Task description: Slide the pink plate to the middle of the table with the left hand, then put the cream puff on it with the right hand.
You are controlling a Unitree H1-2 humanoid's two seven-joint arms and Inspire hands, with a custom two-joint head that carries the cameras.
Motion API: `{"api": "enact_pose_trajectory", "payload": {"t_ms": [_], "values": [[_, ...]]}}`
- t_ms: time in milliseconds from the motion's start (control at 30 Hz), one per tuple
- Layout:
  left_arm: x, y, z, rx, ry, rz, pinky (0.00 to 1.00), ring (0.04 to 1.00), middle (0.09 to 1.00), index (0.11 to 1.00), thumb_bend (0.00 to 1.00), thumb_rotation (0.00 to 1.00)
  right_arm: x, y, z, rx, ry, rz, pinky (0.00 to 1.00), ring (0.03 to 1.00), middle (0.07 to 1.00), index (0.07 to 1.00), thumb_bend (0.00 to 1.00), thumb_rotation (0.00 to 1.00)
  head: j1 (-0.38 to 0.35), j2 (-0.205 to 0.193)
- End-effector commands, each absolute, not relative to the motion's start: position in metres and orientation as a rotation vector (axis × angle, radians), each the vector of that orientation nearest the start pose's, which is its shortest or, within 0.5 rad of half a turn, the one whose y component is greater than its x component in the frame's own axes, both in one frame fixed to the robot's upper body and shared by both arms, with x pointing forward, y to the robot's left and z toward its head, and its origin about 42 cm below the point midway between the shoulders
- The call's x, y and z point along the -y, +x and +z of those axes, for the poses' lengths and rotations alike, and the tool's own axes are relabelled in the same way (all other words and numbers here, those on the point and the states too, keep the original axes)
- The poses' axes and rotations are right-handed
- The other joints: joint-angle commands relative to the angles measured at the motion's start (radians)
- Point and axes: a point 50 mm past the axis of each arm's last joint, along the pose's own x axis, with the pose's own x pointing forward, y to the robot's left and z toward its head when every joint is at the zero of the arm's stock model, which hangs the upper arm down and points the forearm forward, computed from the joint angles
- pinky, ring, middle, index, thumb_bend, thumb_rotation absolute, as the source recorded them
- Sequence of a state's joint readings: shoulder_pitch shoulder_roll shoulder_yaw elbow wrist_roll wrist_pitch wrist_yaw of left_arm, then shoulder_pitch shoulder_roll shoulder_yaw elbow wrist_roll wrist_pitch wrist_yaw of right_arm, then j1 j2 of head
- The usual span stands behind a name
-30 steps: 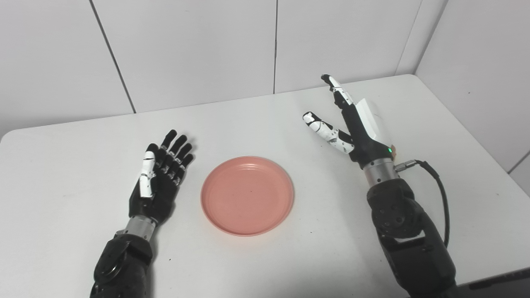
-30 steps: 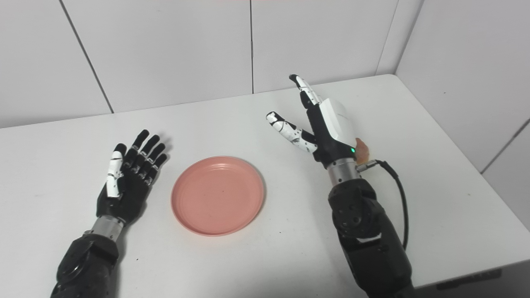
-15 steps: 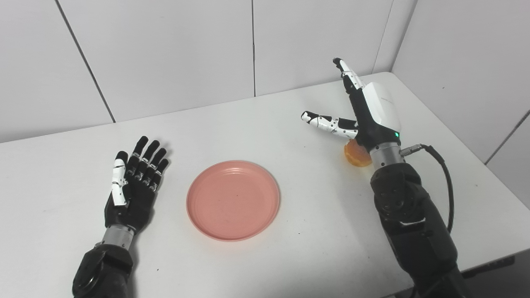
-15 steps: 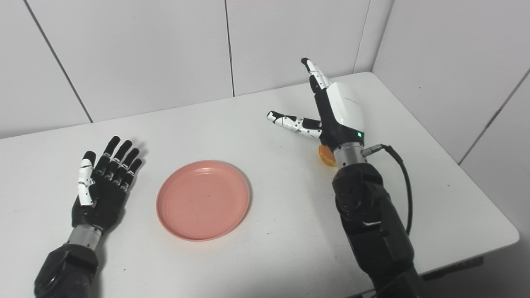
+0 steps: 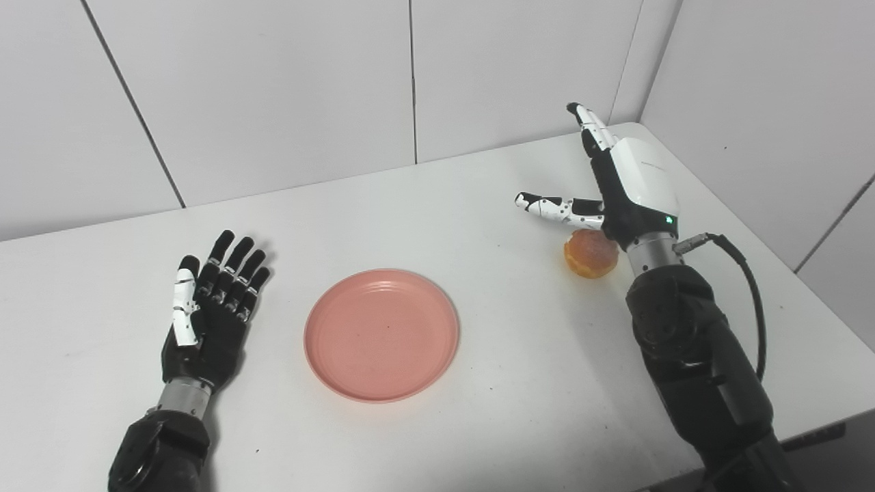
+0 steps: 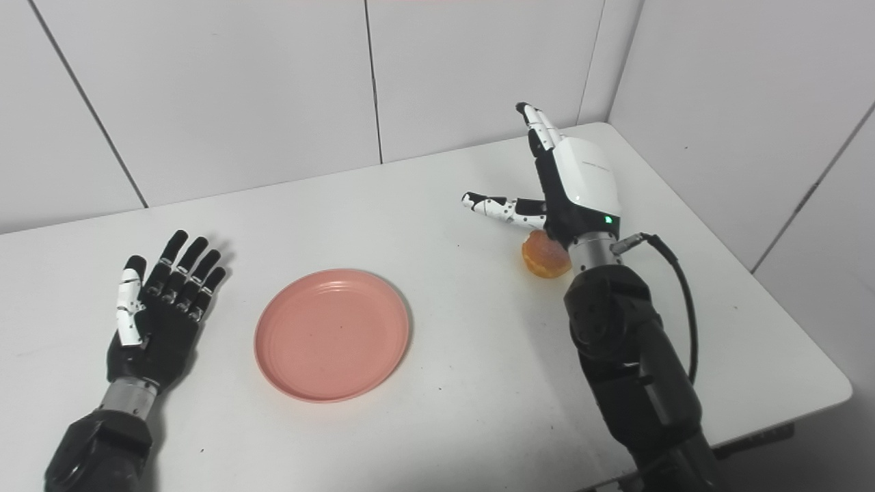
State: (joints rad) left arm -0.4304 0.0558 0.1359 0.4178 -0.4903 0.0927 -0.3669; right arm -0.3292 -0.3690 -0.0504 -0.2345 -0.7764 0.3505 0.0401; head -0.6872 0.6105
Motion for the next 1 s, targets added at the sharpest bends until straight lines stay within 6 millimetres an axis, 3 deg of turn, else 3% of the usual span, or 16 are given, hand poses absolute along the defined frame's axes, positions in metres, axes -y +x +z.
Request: {"api": "enact_pose_trajectory", "payload": {"t_ms": [0, 233, 733, 967], "values": [[-0.231, 0.389, 0.071, -0.220, -0.484, -0.264, 0.99, 0.958, 0.955, 0.948, 0.39, 1.00, 0.326, 0.354, 0.294, 0.257, -1.095, -0.423, 0.77, 0.906, 0.955, 0.960, 0.92, 0.66, -0.013, 0.001], [-0.232, 0.392, 0.071, -0.227, -0.490, -0.253, 0.99, 0.954, 0.956, 0.946, 0.39, 1.00, 0.340, 0.351, 0.286, 0.152, -1.133, -0.456, 0.69, 0.888, 0.962, 0.981, 0.97, 0.68, -0.018, 0.000], [-0.234, 0.392, 0.074, -0.227, -0.479, -0.243, 0.99, 0.943, 0.938, 0.931, 0.40, 1.00, 0.358, 0.357, 0.263, 0.058, -1.159, -0.423, 0.78, 0.922, 0.965, 0.983, 1.00, 0.71, -0.036, 0.019], [-0.235, 0.391, 0.076, -0.228, -0.479, -0.239, 0.98, 0.940, 0.933, 0.927, 0.40, 1.00, 0.359, 0.356, 0.255, 0.031, -1.140, -0.401, 0.77, 0.919, 0.959, 0.979, 1.00, 0.72, -0.038, 0.026]]}}
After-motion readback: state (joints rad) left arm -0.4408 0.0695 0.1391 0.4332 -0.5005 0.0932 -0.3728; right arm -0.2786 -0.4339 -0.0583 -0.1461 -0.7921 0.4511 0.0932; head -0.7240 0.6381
